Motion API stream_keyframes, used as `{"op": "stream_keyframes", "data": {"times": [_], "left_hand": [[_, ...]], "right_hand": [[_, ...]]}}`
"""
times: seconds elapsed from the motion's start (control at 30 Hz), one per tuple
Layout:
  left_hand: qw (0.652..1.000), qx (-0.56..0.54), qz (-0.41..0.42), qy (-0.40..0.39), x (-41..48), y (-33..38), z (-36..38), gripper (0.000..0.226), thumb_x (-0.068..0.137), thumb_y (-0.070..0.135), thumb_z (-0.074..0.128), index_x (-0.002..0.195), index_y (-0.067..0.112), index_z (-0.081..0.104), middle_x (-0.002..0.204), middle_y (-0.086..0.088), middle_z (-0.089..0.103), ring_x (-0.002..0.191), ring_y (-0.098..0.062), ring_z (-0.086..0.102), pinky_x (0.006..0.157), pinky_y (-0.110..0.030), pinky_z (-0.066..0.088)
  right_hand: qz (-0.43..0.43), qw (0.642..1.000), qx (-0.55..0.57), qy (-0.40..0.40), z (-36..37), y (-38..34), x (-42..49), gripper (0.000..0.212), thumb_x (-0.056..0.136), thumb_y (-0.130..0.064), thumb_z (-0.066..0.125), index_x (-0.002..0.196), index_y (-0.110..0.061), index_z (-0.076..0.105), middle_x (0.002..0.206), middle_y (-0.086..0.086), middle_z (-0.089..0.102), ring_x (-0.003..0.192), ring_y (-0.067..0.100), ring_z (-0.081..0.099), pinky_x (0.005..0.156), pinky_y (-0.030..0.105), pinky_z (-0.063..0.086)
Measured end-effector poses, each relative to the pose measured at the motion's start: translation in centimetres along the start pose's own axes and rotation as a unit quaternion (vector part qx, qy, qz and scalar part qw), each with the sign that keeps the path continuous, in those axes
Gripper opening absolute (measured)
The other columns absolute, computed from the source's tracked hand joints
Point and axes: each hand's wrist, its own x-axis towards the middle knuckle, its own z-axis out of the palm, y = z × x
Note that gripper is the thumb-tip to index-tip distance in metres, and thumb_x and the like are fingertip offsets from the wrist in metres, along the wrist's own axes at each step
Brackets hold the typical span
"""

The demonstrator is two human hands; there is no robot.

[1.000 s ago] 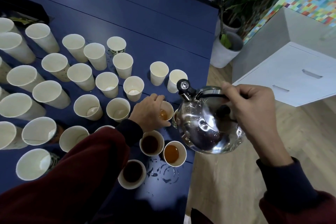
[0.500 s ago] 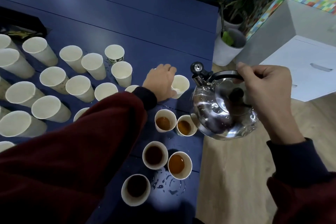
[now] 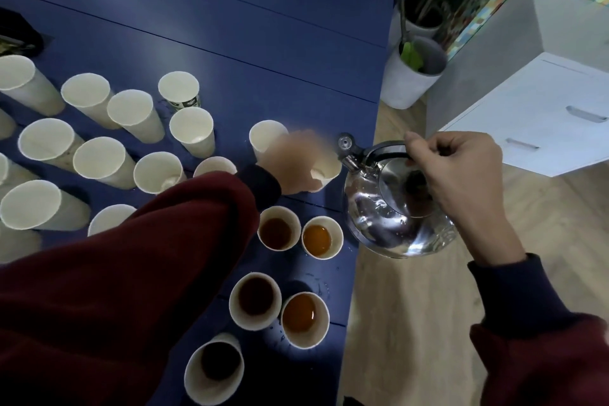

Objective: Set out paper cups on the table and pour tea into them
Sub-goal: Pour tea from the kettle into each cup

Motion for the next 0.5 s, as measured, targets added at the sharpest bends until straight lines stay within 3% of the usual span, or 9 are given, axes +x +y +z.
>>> {"op": "stream_keyframes", "data": {"times": [0.2, 0.33, 0.5], "left_hand": [[0.996, -0.088, 0.005, -0.014, -1.4, 1.3, 0.6, 0.064, 0.063, 0.053, 0.084, 0.107, 0.015, 0.057, 0.101, -0.003, 0.061, 0.088, -0.023, 0.058, 0.069, -0.036, 0.046], [0.996, -0.088, 0.002, -0.016, -1.6, 1.5, 1.0, 0.058, 0.066, 0.052, 0.083, 0.104, 0.016, 0.058, 0.098, -0.003, 0.060, 0.085, -0.023, 0.059, 0.071, -0.041, 0.050], [0.997, -0.082, -0.005, -0.011, -1.6, 1.6, 1.2, 0.058, 0.067, 0.054, 0.081, 0.107, 0.017, 0.060, 0.100, -0.001, 0.061, 0.086, -0.021, 0.059, 0.072, -0.039, 0.051]], "right_hand": [[-0.011, 0.999, -0.045, -0.023, -0.2, 0.7, -0.4, 0.046, 0.086, -0.033, 0.070, 0.054, -0.003, 0.059, 0.049, 0.012, 0.052, 0.049, 0.012, 0.040, 0.052, 0.020, 0.033], [-0.005, 0.998, -0.062, -0.027, -0.4, 1.1, -0.6, 0.044, 0.087, -0.036, 0.071, 0.057, -0.004, 0.065, 0.048, 0.010, 0.051, 0.049, 0.017, 0.043, 0.053, 0.029, 0.035], [0.005, 0.996, -0.084, -0.031, -0.5, 1.5, -0.9, 0.040, 0.087, -0.038, 0.071, 0.061, -0.007, 0.069, 0.054, 0.010, 0.061, 0.060, 0.027, 0.059, 0.060, 0.035, 0.045]]}}
